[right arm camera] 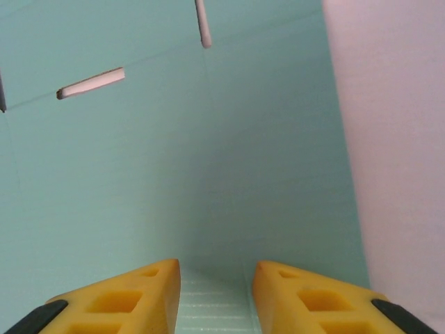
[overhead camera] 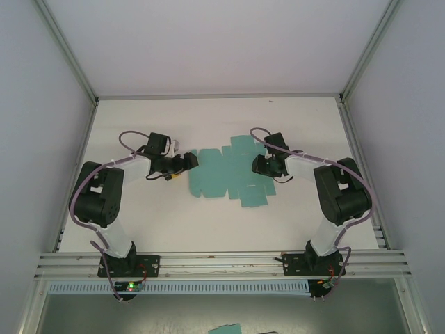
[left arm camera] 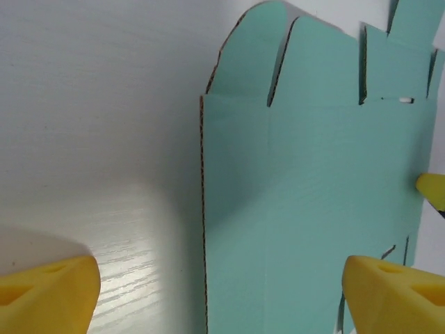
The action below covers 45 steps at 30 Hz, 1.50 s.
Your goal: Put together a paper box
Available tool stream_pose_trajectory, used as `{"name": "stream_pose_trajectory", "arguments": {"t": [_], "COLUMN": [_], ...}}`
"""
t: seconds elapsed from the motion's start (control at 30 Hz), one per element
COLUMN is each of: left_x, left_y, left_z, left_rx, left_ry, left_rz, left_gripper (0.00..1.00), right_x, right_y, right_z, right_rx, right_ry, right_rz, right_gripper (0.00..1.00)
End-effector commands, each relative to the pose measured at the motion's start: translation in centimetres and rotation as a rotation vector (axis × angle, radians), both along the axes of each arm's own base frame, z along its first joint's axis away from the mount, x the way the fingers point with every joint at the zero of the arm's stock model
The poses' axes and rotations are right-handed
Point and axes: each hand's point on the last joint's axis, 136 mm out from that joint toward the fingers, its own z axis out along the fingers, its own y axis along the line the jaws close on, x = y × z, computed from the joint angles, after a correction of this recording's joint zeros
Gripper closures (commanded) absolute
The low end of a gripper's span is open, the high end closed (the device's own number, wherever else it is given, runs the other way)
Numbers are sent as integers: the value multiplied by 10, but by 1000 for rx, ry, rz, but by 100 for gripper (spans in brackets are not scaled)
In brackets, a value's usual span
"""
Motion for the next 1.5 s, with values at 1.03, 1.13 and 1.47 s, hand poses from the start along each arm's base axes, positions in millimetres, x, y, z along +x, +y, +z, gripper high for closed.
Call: {"name": "stream_pose_trajectory", "arguments": {"t": [1.03,1.13,1.47], "left_x": [-61,-77,-99], "left_y": [-44,-40,-32], "left_z": [291,311,326], "left_rx": [-449,-490,-494], "left_ry": [-712,-753,-821], "left_rz": [-153,-151,-143], "left_gripper": [100,100,100], "right_x": [-67,-71,-75], "right_y": [-37,-30,-12], "right_z": [264,284,312], "right_rx": [521,599,782], "right_ry": [-683,-720,-738], "right_rz": [146,207,324], "right_gripper": [25,27,51]}}
